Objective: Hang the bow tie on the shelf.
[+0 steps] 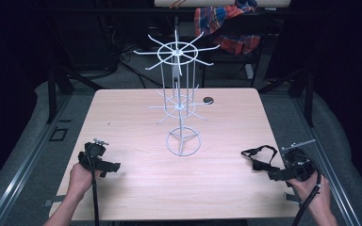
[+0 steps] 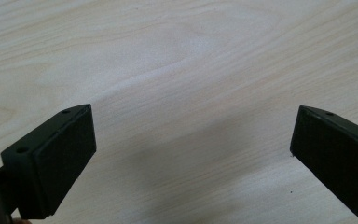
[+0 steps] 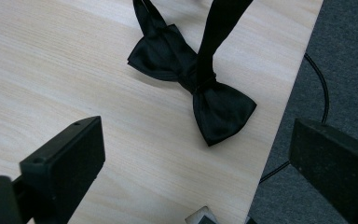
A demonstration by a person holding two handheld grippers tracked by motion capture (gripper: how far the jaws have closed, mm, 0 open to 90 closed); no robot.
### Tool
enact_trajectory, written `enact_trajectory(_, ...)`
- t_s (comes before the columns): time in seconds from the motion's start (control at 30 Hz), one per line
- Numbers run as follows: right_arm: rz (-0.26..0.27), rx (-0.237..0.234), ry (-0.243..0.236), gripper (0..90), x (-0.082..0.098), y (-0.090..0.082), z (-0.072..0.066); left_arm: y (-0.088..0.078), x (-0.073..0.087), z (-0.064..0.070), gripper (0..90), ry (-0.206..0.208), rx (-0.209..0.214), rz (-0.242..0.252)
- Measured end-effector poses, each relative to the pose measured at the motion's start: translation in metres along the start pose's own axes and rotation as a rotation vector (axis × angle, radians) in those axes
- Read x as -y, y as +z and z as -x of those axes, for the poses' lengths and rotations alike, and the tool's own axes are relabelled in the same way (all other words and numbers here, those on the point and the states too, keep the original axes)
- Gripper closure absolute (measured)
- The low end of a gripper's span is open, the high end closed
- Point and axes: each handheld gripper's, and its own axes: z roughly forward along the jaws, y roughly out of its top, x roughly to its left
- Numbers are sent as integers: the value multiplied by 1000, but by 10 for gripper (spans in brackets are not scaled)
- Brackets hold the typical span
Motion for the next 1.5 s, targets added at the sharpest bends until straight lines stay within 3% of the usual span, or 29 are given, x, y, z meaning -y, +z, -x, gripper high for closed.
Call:
enact_trajectory(0.23, -6, 0, -21, 0, 1, 1, 3, 1, -1, 3, 1, 4, -1, 1)
enact_trajectory(0.33, 28, -4, -15, 0, 1, -1, 5, 1, -1, 2, 1, 4, -4, -4)
enact_trajectory(0.5, 31, -23, -45, 0, 0, 0, 4, -1, 0, 2, 1, 6, -3, -5)
enact_trajectory(0.6, 58, -25, -51, 0, -2, -2, 4, -1, 1, 2, 1, 3, -6, -2)
enact_trajectory(1.23, 73, 14, -78, 0, -15, 1, 2, -1, 1, 2, 1, 3, -12, -5)
enact_trajectory(1.5, 81, 21, -68, 0, -27, 4, 4, 0, 1, 3, 1, 4, -19, -9)
